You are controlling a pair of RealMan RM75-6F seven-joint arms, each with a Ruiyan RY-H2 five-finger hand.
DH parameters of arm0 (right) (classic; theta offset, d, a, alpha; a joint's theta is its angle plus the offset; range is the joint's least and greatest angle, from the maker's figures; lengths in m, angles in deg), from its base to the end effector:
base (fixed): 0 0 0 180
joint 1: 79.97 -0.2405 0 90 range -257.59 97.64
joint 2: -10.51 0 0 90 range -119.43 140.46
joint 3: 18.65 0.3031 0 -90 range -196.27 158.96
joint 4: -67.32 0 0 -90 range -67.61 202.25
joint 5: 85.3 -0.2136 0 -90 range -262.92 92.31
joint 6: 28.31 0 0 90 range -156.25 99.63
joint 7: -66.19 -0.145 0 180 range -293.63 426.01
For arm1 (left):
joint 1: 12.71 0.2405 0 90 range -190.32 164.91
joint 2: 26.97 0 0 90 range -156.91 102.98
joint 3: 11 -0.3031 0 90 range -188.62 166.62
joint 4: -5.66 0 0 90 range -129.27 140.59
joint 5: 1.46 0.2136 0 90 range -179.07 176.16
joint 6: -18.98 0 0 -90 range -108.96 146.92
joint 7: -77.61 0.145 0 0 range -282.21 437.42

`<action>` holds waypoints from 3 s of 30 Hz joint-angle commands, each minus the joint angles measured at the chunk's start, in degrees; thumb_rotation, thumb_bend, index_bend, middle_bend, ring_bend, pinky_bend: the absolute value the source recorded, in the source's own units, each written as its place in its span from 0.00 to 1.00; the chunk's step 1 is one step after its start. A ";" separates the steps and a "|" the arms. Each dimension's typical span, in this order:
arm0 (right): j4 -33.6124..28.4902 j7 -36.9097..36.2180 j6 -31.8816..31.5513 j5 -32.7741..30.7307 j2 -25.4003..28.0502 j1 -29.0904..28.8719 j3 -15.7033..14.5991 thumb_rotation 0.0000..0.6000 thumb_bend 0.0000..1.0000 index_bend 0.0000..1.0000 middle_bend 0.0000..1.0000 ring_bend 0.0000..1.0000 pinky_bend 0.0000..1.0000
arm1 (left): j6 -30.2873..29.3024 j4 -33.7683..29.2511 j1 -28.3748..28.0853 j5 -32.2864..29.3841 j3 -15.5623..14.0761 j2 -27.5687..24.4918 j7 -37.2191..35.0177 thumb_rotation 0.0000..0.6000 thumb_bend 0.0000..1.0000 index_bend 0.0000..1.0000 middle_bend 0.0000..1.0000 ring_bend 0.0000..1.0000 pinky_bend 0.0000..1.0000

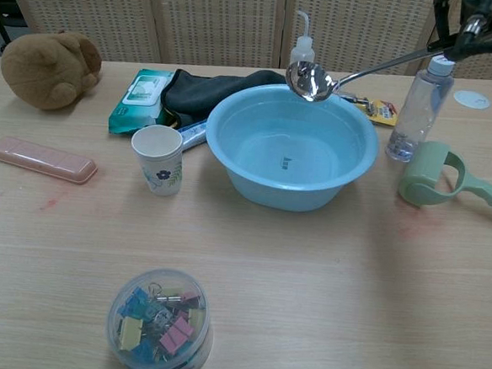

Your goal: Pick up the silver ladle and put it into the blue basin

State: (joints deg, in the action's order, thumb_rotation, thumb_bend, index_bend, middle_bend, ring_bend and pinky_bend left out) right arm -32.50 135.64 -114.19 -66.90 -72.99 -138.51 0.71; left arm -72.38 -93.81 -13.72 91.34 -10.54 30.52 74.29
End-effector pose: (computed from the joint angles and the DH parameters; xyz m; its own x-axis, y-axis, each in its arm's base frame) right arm -0.1144 -0.4246 0.0720 0.7580 -0.1331 0.6385 -0.6311 0.0979 0.7695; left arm -0.3281 0.1522 0.2082 0.3356 -0.0346 0.9414 0.9389 -0.0685 -0.3373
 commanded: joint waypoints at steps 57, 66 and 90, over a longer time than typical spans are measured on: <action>20.46 22.33 2.25 22.32 -20.06 6.47 -9.03 1.00 1.00 0.88 0.91 0.82 1.00 | 1.12 0.35 -0.97 -0.36 -0.13 0.15 -1.13 1.00 0.00 0.00 0.00 0.00 0.00; 10.82 24.46 1.65 13.47 -16.44 7.02 -3.84 1.00 1.00 0.89 0.91 0.82 1.00 | 0.99 0.31 -0.95 -0.04 -0.28 0.26 -0.91 1.00 0.00 0.00 0.00 0.00 0.00; -3.37 14.99 -0.43 0.38 -8.96 3.69 7.23 1.00 1.00 0.89 0.91 0.82 0.99 | 1.10 0.29 -1.05 -0.01 -0.42 -0.09 -1.84 1.00 0.00 0.00 0.00 0.00 0.00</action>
State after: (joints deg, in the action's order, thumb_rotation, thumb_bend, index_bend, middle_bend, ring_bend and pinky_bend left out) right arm -35.53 150.91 -114.40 -66.20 -82.22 -134.55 7.64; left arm -71.28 -93.53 -14.76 91.34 -10.97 30.44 72.46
